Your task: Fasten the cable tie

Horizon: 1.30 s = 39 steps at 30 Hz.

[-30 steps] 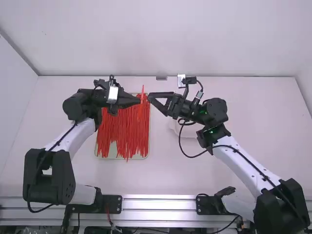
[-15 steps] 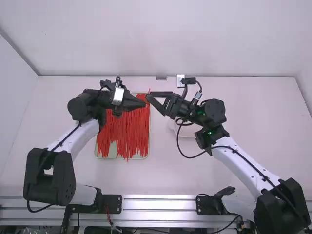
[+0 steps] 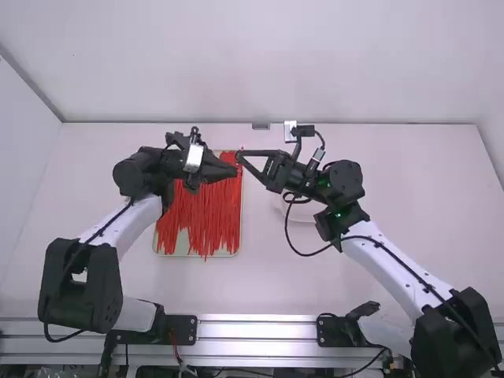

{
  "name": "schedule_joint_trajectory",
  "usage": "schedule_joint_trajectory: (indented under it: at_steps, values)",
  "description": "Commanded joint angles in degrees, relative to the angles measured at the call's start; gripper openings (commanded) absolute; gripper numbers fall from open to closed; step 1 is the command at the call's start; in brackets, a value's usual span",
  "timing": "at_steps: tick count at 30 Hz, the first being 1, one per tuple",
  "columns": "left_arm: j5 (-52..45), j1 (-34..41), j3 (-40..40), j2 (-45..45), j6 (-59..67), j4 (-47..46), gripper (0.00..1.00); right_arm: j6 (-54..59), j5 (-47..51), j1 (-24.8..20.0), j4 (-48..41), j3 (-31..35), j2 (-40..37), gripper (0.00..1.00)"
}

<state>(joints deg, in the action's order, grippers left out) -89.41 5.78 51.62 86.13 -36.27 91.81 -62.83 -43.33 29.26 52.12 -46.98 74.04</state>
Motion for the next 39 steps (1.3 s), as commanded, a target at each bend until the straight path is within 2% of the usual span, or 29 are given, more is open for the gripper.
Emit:
schedule_joint_trajectory:
  at_steps: [1,12,32,39]
  values:
    - [-0.3,0.6,-0.5,-0.5,-0.5,0.2,0.01,0.3,-0.5,0.2,0.6,-2.1,-0.6,0.0]
    - [-0.3,0.6,-1.6,-0.5,-5.2,0.2,0.01,-0.4,-6.1,-3.4,4.4,-2.2,-0.6,0.0]
    - [1.8,0.8,-16.7,-0.5,2.1,0.8,0.01,-6.7,-8.1,-11.6,15.4,-2.2,-0.7,0.0]
    - [1.7,0.7,-19.2,-0.5,3.3,0.8,0.01,-9.0,-8.2,-13.9,18.4,-2.5,-0.7,0.0]
